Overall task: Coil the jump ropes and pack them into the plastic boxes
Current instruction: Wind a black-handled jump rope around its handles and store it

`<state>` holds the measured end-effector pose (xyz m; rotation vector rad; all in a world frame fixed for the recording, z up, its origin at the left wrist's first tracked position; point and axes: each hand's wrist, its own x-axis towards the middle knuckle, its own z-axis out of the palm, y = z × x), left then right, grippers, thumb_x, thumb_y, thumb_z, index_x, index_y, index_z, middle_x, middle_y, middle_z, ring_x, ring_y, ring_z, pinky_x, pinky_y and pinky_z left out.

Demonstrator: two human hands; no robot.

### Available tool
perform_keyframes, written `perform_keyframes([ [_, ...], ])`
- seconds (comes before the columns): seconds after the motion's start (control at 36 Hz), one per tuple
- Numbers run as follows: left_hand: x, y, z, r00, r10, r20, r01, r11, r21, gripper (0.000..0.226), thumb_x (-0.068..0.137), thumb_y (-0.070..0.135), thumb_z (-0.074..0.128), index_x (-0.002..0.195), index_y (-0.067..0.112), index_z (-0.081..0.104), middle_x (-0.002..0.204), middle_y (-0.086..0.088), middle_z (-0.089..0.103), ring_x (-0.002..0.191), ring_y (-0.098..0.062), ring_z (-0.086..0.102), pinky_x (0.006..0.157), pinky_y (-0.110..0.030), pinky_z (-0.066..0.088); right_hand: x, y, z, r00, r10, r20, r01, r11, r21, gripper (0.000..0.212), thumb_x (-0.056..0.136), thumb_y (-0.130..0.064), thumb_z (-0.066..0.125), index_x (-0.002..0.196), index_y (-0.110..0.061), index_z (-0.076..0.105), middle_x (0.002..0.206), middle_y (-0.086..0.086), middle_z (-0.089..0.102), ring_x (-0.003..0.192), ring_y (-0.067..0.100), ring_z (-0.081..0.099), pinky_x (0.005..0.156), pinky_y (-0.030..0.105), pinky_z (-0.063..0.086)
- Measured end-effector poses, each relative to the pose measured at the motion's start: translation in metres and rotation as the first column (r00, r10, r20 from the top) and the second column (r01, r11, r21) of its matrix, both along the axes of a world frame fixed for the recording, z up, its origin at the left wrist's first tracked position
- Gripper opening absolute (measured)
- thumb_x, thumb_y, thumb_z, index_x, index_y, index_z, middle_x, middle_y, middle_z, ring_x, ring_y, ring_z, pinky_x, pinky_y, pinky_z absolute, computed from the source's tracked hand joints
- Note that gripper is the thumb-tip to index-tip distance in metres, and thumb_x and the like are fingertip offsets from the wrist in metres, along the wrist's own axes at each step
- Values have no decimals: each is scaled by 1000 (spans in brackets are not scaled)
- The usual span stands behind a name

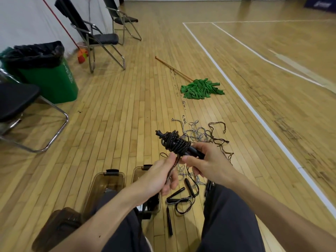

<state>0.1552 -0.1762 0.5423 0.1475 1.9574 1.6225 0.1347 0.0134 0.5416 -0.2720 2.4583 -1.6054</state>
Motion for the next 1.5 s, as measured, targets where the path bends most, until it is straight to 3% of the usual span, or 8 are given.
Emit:
perform_keyframes([
  [0.11,-3,1,-4,950,-161,-266,38,909,-415,54,104,55,20,126,22,57,67,4,61,57,5,56,80,-24,46,-3,1,-10,999,-26,-46,35,979,202,13,95,-26,70,97,-14,65,70,-2,64,52,5,58,49,18,45],
  [0.31,-8,0,15,804,-533,-264,100,558,-824,42,105,50,32,121,17,54,77,8,52,65,-6,49,59,-26,39,-1,0,-16,1000,10,7,-11,928,373,21,96,-34,68,78,-26,59,65,-6,59,47,3,49,47,18,36],
  [0.61,-30,16,65,490,-844,-217,92,298,-950,43,90,60,56,99,20,68,70,9,57,58,-4,48,53,-19,36,2,1,22,874,304,378,-442,821,361,25,94,-24,70,73,-13,63,59,-4,62,46,10,53,49,24,46],
  [0.78,-33,25,78,451,-823,-346,116,439,-891,55,65,74,72,63,22,54,54,13,45,50,-4,41,50,-19,31,14,8,41,685,574,449,-689,710,145,27,95,-19,69,69,-12,63,51,-10,57,45,9,49,54,28,43],
  [0.92,-31,21,77,683,-626,-377,378,744,-551,43,60,44,91,55,15,60,45,14,44,44,-3,39,47,-15,31,23,16,48,592,685,424,-721,685,-101,31,95,-8,68,66,-18,62,53,-9,56,46,10,47,52,31,38],
  [1.25,-39,15,45,865,-382,-327,395,918,-28,67,71,82,41,54,20,57,45,12,48,39,-2,42,43,-12,33,29,18,45,714,668,210,-559,724,-405,13,95,-7,64,88,-16,69,81,-2,72,52,6,57,46,17,44],
  [1.42,-33,11,23,962,-264,-76,273,944,185,52,71,80,61,74,27,65,64,3,55,51,-10,52,49,-21,45,29,21,41,772,602,206,-481,764,-429,8,96,-12,65,90,-14,69,81,3,71,49,6,55,44,16,41],
  [1.5,-26,6,14,972,-235,-25,237,965,112,62,88,67,50,126,20,64,69,-1,59,62,-13,53,66,-37,55,26,26,41,821,531,209,-399,796,-455,11,94,-18,68,94,-7,69,72,1,66,48,5,53,42,14,39],
])
